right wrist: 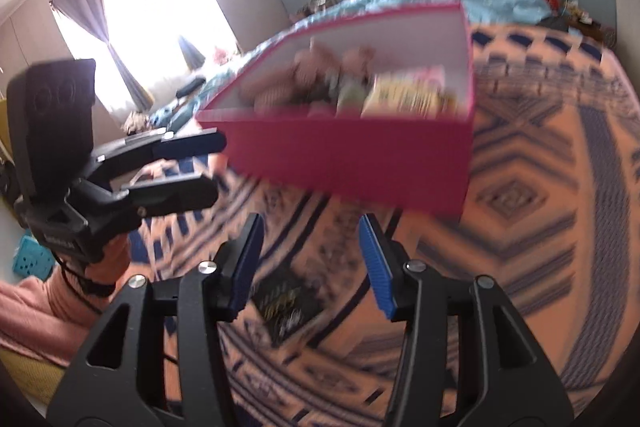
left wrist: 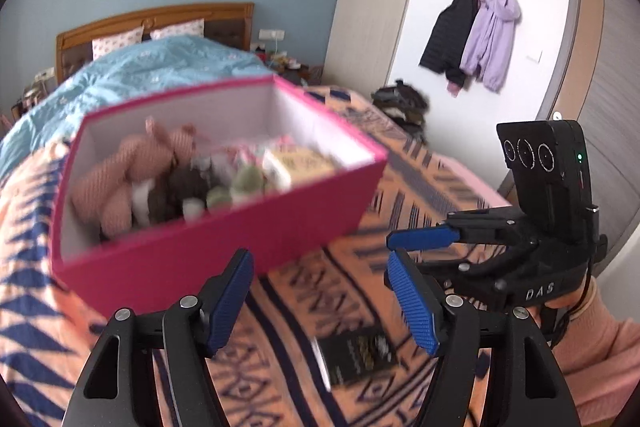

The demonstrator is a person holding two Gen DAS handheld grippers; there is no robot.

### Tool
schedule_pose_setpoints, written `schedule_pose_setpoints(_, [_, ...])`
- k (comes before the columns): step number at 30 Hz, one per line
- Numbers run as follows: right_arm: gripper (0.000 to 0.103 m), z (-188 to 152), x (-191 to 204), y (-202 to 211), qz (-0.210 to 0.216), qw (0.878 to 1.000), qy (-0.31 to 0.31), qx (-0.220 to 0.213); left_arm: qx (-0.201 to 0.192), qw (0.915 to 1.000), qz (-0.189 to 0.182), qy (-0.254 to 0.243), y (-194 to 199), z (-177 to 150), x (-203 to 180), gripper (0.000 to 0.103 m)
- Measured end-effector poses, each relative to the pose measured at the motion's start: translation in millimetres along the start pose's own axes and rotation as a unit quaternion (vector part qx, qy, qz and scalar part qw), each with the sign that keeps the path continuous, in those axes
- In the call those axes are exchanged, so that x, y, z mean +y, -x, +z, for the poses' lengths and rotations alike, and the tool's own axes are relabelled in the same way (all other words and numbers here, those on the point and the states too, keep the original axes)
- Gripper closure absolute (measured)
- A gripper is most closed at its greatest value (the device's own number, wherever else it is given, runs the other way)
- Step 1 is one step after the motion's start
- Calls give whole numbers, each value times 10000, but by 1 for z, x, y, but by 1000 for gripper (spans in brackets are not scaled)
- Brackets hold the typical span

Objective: Organize objects
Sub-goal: 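Open the left gripper to release the cream tissue pack in the box, then move the left gripper down to the black Face tissue pack and close on it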

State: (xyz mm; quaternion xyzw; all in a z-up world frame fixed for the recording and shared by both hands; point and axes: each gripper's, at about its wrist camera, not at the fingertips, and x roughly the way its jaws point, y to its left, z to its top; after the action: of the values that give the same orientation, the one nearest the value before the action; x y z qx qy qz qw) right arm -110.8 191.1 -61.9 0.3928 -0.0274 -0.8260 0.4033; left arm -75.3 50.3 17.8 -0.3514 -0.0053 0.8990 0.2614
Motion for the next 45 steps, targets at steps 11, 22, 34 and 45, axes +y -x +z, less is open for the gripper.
schedule_pose_setpoints(11, [51, -46, -10, -24, 152, 9971, -584, 461, 635, 9973, -45, 360, -21, -49, 4, 35])
schedule_pose_setpoints(22, [52, -55, -8, -28, 237, 9958, -709, 537, 1011, 9933, -270, 499, -34, -67, -1, 54])
schedule_pose_setpoints(34, [63, -57, -9, -30, 286, 9950, -781, 544, 1219, 9892, -495, 650, -41, -78, -5, 63])
schedule_pose_setpoints(45, [64, -52, -22, -22, 172, 9943, -922, 499, 1169, 9890, -590, 690, -40, -76, -9, 62])
